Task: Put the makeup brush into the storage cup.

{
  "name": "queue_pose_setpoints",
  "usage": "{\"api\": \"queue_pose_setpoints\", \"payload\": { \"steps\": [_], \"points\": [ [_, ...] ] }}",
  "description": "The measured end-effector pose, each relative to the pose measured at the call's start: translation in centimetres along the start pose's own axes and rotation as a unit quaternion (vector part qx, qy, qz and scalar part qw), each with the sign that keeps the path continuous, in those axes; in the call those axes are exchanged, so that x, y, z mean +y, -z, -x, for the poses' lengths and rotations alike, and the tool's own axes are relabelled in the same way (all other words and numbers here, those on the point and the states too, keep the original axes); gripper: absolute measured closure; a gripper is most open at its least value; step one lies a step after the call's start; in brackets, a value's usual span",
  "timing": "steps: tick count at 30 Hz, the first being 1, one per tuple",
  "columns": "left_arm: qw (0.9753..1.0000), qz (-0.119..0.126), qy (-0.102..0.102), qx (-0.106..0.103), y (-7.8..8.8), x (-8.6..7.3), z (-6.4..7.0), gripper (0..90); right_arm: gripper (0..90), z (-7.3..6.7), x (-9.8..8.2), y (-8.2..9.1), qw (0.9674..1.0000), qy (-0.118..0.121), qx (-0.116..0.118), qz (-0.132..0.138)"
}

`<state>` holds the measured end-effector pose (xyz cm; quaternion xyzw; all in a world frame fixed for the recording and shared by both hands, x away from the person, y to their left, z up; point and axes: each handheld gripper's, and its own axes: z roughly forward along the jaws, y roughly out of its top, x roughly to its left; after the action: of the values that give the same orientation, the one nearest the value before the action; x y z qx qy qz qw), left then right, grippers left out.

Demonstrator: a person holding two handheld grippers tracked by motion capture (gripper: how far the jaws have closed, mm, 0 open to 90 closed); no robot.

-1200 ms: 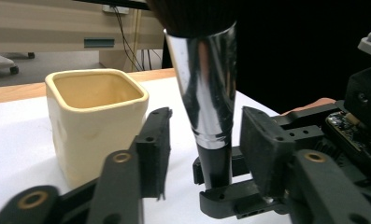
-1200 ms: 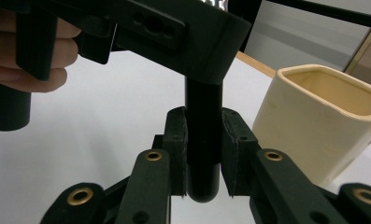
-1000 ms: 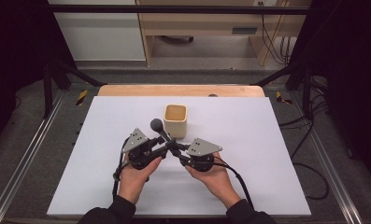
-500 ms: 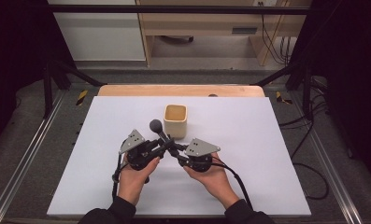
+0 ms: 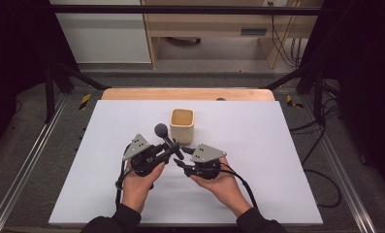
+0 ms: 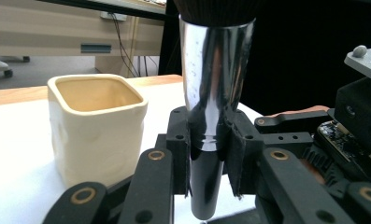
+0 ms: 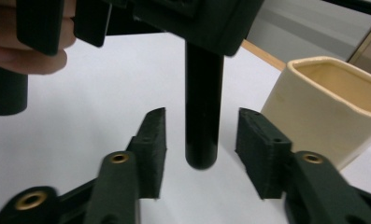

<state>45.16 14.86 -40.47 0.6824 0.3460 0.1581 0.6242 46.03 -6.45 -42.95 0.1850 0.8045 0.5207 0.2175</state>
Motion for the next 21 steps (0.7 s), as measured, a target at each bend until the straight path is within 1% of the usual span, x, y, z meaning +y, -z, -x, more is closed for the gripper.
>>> {"api": "queue_pose_setpoints", "payload": {
  "steps": [4,8,9,11,15,17,21],
  "points": [
    [0.9999,-0.004,-0.006,0.011,0.1,0.1,-0.1,73.2,36.3,0.0,-0.1,0.1,0.9998,-0.003,-0.004,-0.018],
    [0.9998,-0.005,-0.008,0.02,0.3,0.2,-0.3,73.2,26.4,0.1,-0.2,0.2,0.9994,-0.009,-0.009,-0.033],
    [0.9997,-0.005,-0.008,0.022,0.3,0.2,-0.3,73.2,25.0,0.1,-0.2,0.2,0.9993,-0.007,-0.011,-0.035],
    [0.9996,-0.005,-0.01,0.026,0.5,0.3,-0.4,73.2,21.9,0.2,-0.3,0.3,0.9991,-0.009,-0.015,-0.039],
    [0.9994,-0.009,-0.013,0.032,0.8,0.3,-0.7,73.2,15.3,0.5,-0.4,0.5,0.9987,-0.023,-0.017,-0.042],
    [0.9993,-0.011,-0.015,0.033,0.9,0.4,-0.9,73.2,11.8,0.7,-0.5,0.6,0.9983,-0.034,-0.018,-0.044],
    [0.9991,-0.013,-0.013,0.038,1.2,0.5,-1.1,73.2,8.4,1.1,-0.6,0.8,0.9979,-0.042,-0.017,-0.046]
  ]
}}
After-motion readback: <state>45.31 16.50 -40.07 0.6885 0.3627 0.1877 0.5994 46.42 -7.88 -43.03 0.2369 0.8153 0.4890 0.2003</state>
